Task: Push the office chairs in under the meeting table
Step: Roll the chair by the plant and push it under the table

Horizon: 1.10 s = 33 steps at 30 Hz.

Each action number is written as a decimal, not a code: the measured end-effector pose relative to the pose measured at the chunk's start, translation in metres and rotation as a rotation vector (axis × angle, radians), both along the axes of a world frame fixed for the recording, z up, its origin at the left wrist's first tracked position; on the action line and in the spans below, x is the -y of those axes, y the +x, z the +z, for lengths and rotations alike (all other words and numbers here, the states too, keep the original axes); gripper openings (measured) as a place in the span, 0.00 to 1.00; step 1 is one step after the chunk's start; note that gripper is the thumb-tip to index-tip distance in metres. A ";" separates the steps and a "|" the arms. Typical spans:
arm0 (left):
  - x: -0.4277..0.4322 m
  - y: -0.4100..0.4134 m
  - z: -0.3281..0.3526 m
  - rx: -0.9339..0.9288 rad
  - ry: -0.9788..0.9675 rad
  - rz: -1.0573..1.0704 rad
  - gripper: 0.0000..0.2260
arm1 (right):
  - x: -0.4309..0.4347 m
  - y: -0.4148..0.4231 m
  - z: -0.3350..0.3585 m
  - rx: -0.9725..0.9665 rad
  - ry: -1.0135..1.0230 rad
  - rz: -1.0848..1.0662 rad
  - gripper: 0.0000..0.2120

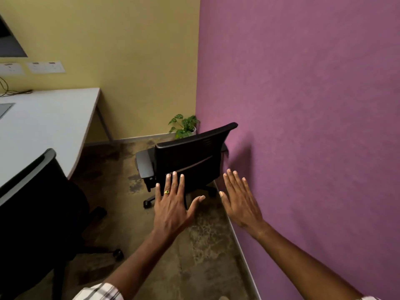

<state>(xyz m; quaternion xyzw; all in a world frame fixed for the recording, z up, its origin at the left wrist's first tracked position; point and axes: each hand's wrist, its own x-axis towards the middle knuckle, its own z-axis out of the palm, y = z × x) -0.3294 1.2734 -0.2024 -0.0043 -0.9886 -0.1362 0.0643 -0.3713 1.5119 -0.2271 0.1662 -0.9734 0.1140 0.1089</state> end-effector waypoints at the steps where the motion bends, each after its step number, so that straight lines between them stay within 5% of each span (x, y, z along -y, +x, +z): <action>1: -0.013 -0.010 0.005 -0.018 0.005 -0.002 0.44 | -0.013 -0.010 0.005 -0.009 -0.006 -0.005 0.31; 22: -0.087 -0.153 0.053 -0.122 -0.124 0.145 0.44 | -0.073 -0.175 0.063 -0.069 -0.044 0.113 0.31; 33: -0.057 -0.268 0.021 -0.029 -0.098 0.163 0.45 | -0.062 -0.299 0.020 -0.007 0.007 0.147 0.32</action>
